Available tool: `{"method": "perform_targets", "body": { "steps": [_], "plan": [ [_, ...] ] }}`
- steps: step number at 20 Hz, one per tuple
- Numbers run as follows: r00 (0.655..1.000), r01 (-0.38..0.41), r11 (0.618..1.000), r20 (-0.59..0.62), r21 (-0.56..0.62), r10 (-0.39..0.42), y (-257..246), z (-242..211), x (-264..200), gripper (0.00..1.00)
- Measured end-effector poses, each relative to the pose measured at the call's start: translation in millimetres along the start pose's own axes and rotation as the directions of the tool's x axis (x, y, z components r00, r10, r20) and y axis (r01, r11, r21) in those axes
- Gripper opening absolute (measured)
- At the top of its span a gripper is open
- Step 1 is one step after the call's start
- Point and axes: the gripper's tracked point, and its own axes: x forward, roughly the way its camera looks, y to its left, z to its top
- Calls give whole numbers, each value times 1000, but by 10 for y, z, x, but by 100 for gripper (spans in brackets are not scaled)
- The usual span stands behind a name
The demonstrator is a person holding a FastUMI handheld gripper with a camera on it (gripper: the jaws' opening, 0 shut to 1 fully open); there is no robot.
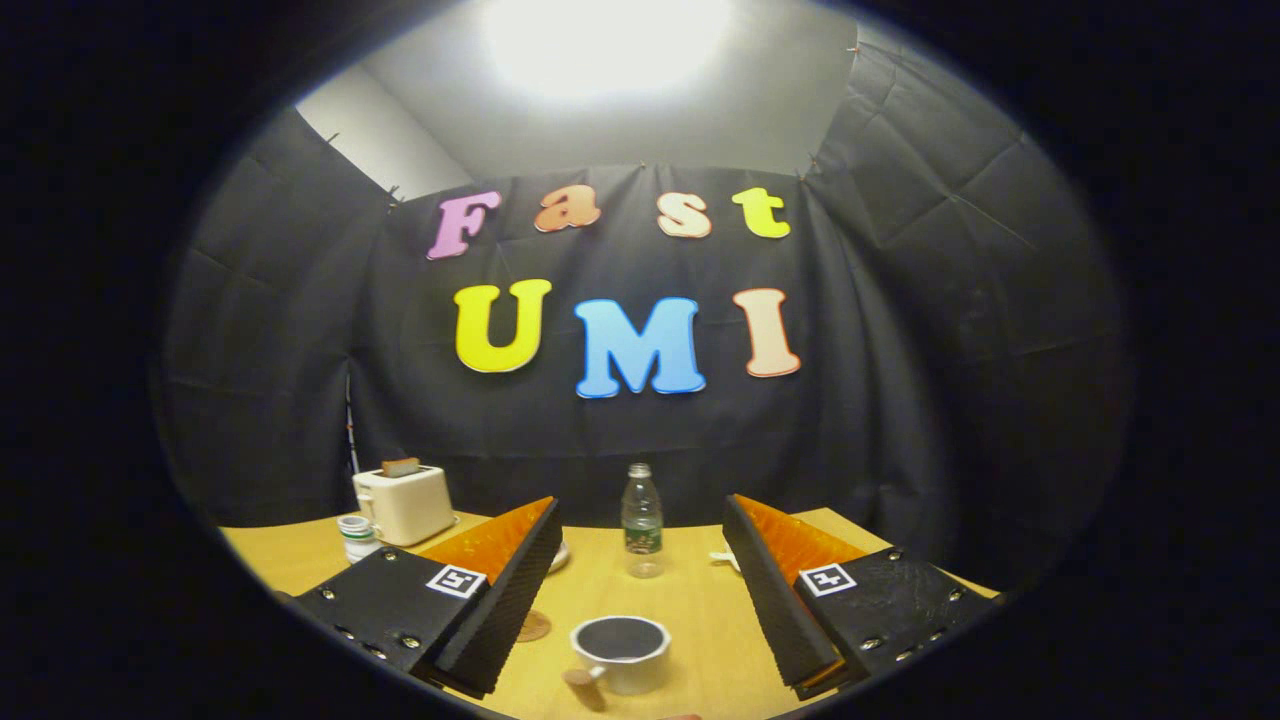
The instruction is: Take the bottle from table, then pour the juice into the cup, finally place the bottle on the coaster
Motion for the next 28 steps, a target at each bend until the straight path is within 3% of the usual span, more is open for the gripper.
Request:
{"method": "perform_targets", "body": {
  "steps": [5,15,18,28],
  "plan": [
    [983,-183,983,30,27,182,1017,-66,-61,98],
    [942,-322,943,-67,84,328,2149,-728,-29,98],
    [935,-331,938,-100,97,341,2311,-970,74,98],
    [933,-253,962,-238,106,271,2452,-1784,551,97]
  ]
}}
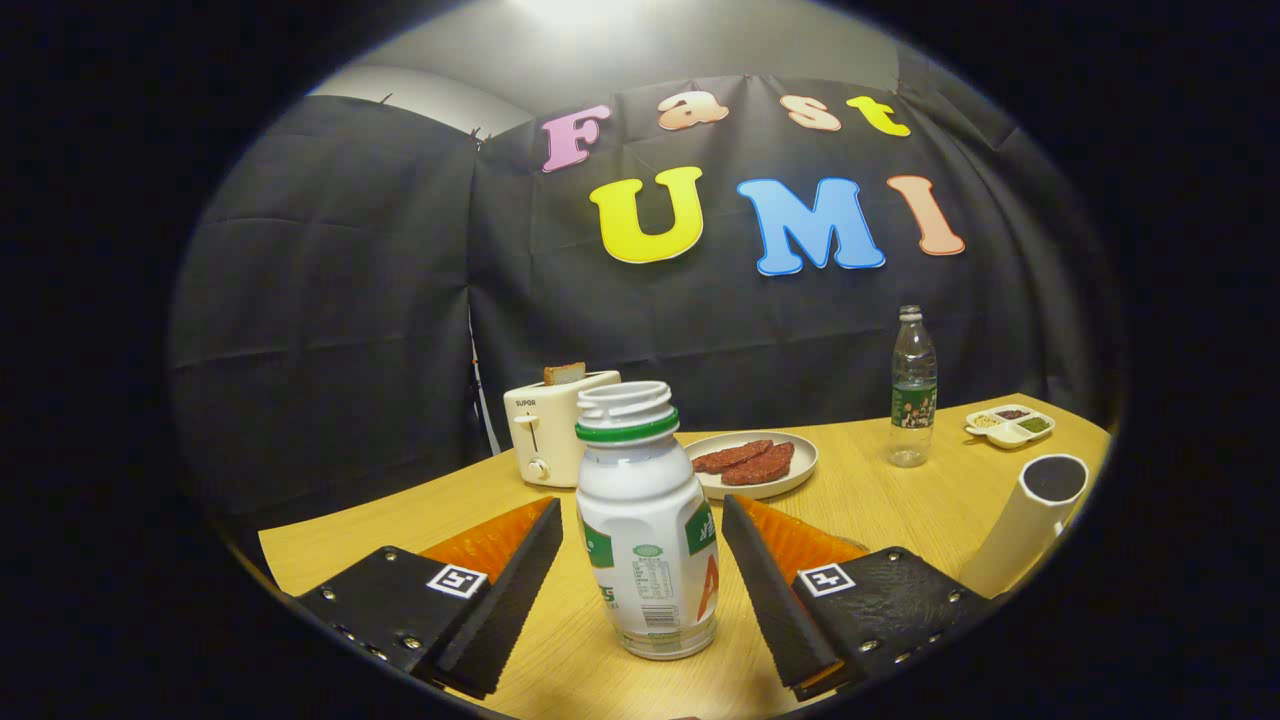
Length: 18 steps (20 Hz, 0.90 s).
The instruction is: Take the bottle from table, then pour the juice into the cup, finally place the bottle on the coaster
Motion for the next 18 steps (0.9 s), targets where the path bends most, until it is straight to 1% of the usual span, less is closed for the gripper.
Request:
{"method": "perform_targets", "body": {
  "steps": [1,2,4,5,6,7,9,10,11,14,18],
  "plan": [
    [1000,4,1000,-5,-12,-4,-13,-12,15,91],
    [1000,21,1000,2,-19,-21,-24,1,27,79],
    [999,51,998,6,-29,-51,-62,-4,54,76],
    [998,58,998,8,-26,-57,-65,1,65,73],
    [998,63,998,8,-25,-63,-60,4,68,73],
    [998,62,998,8,-25,-62,-60,1,72,70],
    [999,33,999,10,-15,-33,-16,3,62,70],
    [1000,-5,1000,17,-4,6,50,17,60,70],
    [999,-41,999,28,18,41,101,51,52,70],
    [992,-107,987,74,120,99,144,153,3,70],
    [982,-144,956,157,255,105,54,367,-84,70]
  ]
}}
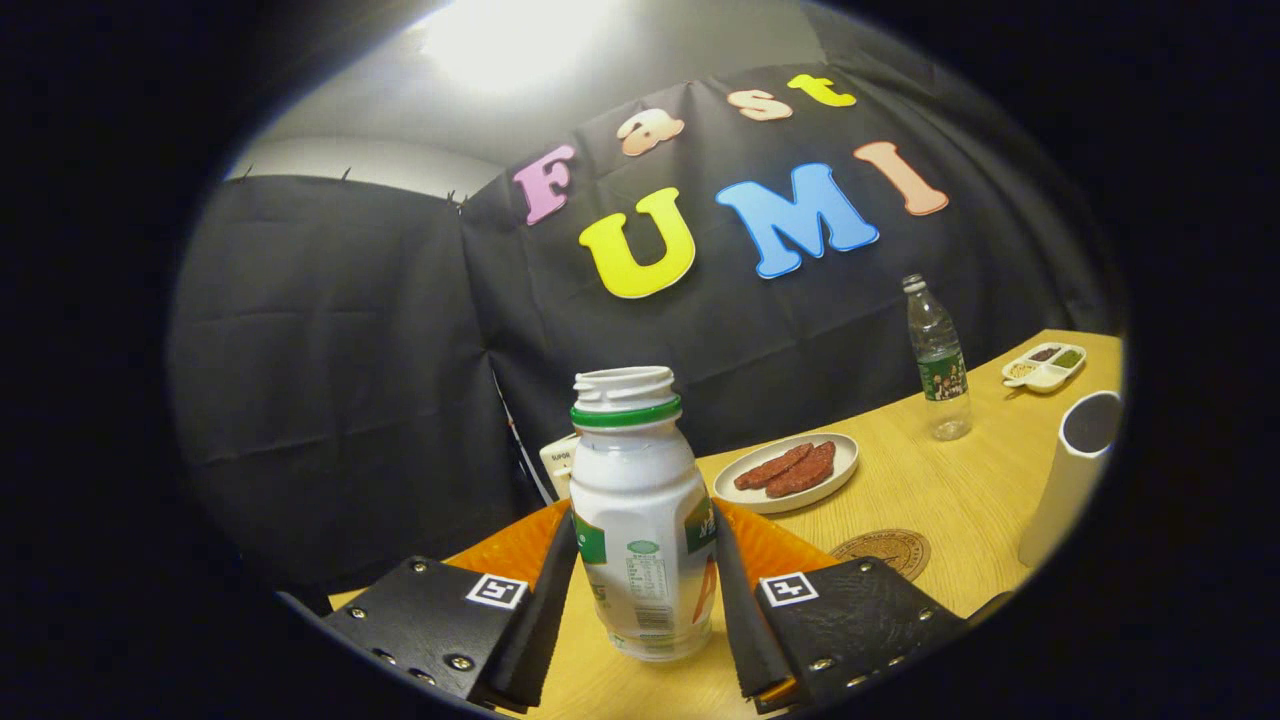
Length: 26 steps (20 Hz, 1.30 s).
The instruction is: Take the bottle from table, then pour the juice into the cup, finally place the bottle on the coaster
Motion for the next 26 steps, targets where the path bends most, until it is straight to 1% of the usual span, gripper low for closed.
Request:
{"method": "perform_targets", "body": {
  "steps": [3,6,11,15,18,22,26],
  "plan": [
    [997,-16,992,81,125,6,-92,218,-54,70],
    [988,-20,973,155,231,-17,-264,411,-134,70],
    [963,-36,918,260,396,-74,-628,672,-291,69],
    [951,-6,869,271,495,-147,-963,669,-368,69],
    [941,-18,816,285,578,-181,-1088,669,-460,70],
    [918,-77,725,332,684,-215,-1178,723,-524,70],
    [895,-128,643,368,755,-253,-1232,757,-553,69]
  ]
}}
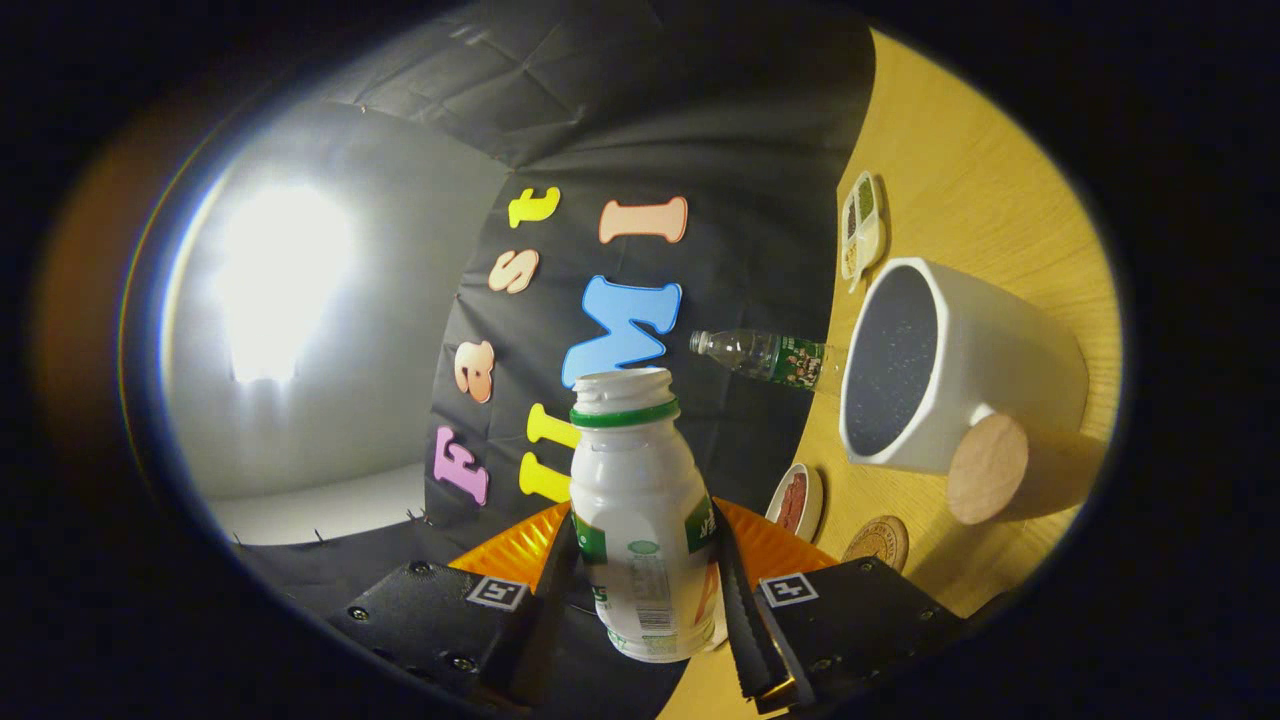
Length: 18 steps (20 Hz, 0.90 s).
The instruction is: Take the bottle from table, then pour the juice into the cup, finally place the bottle on the coaster
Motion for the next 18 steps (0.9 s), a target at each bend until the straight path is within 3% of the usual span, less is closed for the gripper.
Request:
{"method": "perform_targets", "body": {
  "steps": [18],
  "plan": [
    [999,-5,963,54,270,-9,173,68,10,69]
  ]
}}
